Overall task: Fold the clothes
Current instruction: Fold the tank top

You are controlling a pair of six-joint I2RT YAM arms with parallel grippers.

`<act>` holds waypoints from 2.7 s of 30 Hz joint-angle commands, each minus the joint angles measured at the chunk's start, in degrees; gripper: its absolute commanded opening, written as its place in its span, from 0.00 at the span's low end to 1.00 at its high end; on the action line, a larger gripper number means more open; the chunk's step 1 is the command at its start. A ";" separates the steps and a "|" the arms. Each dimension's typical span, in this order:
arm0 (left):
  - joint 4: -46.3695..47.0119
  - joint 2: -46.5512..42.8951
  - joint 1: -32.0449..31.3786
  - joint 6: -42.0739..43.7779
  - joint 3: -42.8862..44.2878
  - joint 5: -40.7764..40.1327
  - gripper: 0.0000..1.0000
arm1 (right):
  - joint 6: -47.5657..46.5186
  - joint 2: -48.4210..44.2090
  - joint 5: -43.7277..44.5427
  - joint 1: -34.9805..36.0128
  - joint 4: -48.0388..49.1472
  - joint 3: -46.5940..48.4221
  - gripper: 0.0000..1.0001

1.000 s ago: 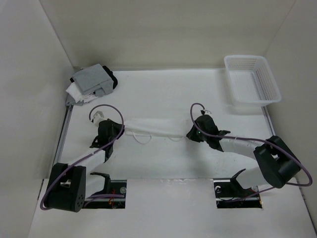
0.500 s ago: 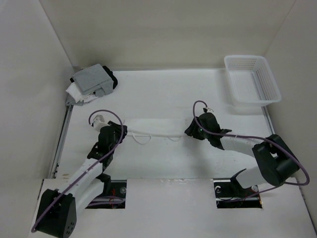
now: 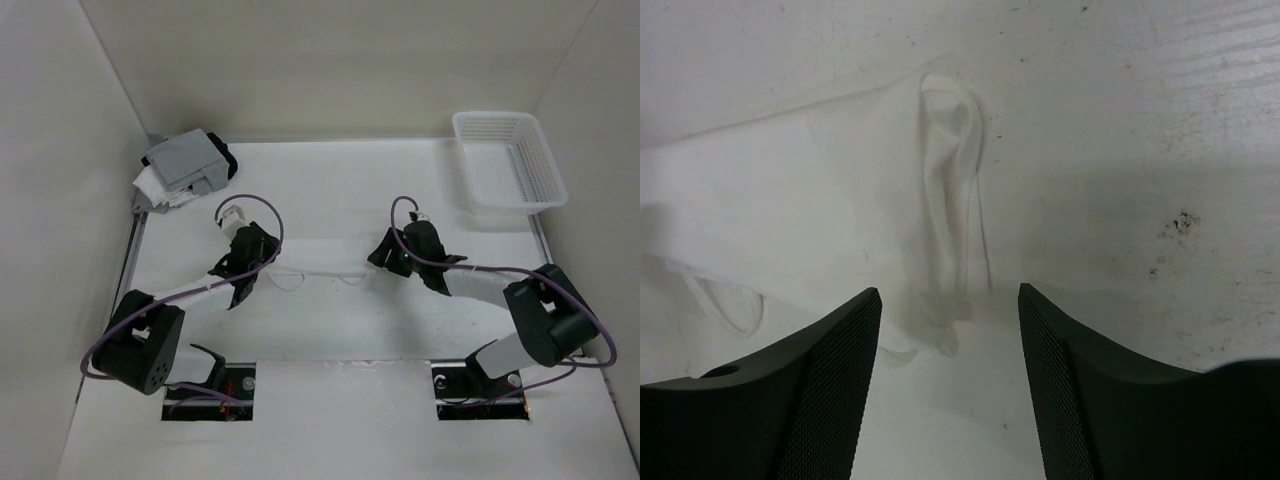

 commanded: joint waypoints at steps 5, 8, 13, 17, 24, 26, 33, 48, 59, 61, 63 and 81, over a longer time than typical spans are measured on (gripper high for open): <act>5.17 -2.18 2.60 -1.46 -6.91 0.35 0.25 | 0.04 5.99 -4.46 -1.60 6.04 3.55 0.60; 5.26 -4.29 2.77 -2.52 -9.81 0.09 0.25 | 1.10 7.66 -5.69 -2.04 7.89 3.46 0.53; 6.49 -4.82 3.74 -3.49 -12.89 0.53 0.26 | 3.38 11.00 -7.35 -3.97 10.61 3.02 0.45; 6.66 -6.04 3.74 -3.93 -14.12 0.62 0.28 | 6.02 14.42 -11.84 -5.29 15.35 2.32 0.44; 4.91 -14.30 4.09 -3.93 -16.59 0.62 0.36 | 7.96 17.33 -17.12 -6.43 19.14 2.58 0.29; 2.46 -17.28 4.44 -3.58 -16.24 0.36 0.37 | 7.70 16.63 -17.21 -6.69 18.97 2.41 0.19; -3.44 -24.41 5.59 -2.17 -13.34 0.35 0.38 | 8.05 9.00 -13.88 -7.84 18.18 -1.71 0.05; -3.71 -23.63 3.22 -2.17 -11.14 0.53 0.41 | -0.47 -24.50 -0.07 -4.51 -14.15 0.45 0.04; -1.25 -23.80 2.34 -2.00 -12.02 2.20 0.42 | -1.53 -8.79 5.82 8.94 -22.16 22.08 0.05; -0.98 -23.89 2.69 -1.91 -12.11 2.81 0.42 | -1.18 -4.57 6.52 10.61 -23.30 26.29 0.04; -0.37 -23.89 3.04 -1.91 -12.46 3.60 0.42 | -0.92 -0.01 6.88 11.93 -24.36 30.42 0.04; 2.45 -26.44 8.84 -1.73 -14.83 7.82 0.43 | 6.99 25.77 4.16 23.10 -25.07 53.03 0.24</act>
